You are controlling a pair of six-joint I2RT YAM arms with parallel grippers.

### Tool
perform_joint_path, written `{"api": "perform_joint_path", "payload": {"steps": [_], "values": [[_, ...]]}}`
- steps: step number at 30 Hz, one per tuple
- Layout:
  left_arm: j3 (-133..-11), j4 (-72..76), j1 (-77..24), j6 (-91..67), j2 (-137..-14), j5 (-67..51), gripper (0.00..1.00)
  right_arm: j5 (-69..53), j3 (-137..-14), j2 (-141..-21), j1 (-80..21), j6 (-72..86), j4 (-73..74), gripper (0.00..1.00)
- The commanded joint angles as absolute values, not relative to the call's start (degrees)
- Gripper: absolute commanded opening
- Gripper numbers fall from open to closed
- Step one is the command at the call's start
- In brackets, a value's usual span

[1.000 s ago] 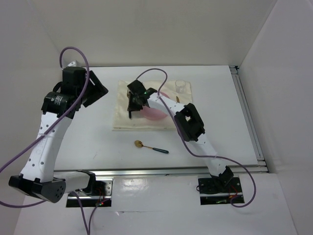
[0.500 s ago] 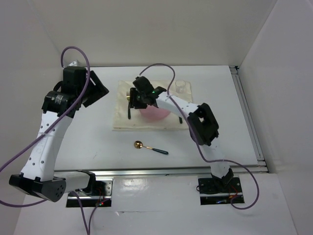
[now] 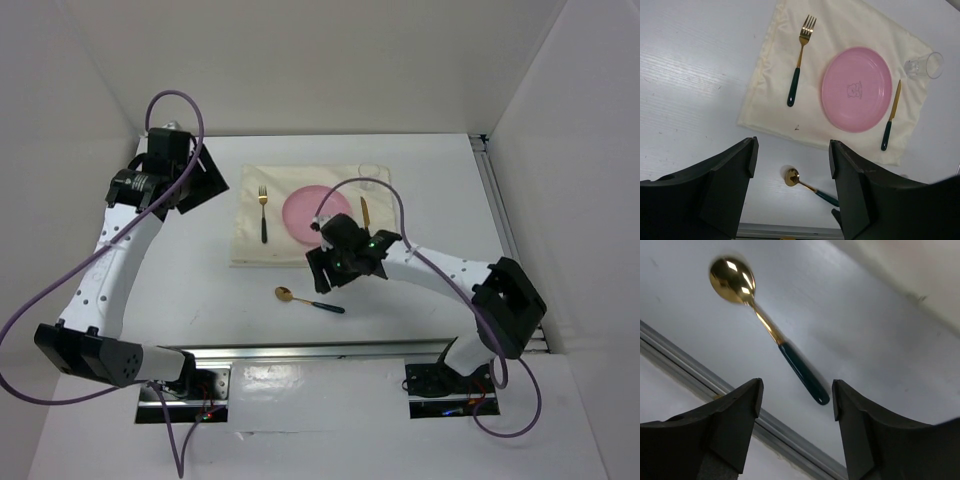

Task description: Set the dinner table for one person

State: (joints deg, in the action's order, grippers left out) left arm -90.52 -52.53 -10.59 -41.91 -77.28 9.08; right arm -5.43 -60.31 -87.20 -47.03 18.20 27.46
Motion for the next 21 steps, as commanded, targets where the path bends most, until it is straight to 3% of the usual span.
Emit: {"api": "perform_joint_path", "payload": {"steps": [1, 14, 19, 21], "values": [[-90.2, -50.5, -10.2, -40.3, -77.2, 8.6, 0.76, -2.7, -58.1, -86.3, -50.9, 15.0, 30.4, 0.71], [-89.1, -50.5, -10.2, -39.8, -78.4, 7.5, 0.76, 3.3, -59.9, -98.7, -55.7, 9.5, 24.1, 0.70], [-89.1, -50.5, -10.2, -39.8, -78.9, 7.5, 0.76, 3.9, -59.3, -99.3, -57.0, 9.5, 24.6, 0.61], [-89.1, -50.5, -10.2, -39.8, -78.9, 7.5, 0.76, 5.1, -59.3, -99.3, -57.8, 9.5, 25.2, 0.53]]}}
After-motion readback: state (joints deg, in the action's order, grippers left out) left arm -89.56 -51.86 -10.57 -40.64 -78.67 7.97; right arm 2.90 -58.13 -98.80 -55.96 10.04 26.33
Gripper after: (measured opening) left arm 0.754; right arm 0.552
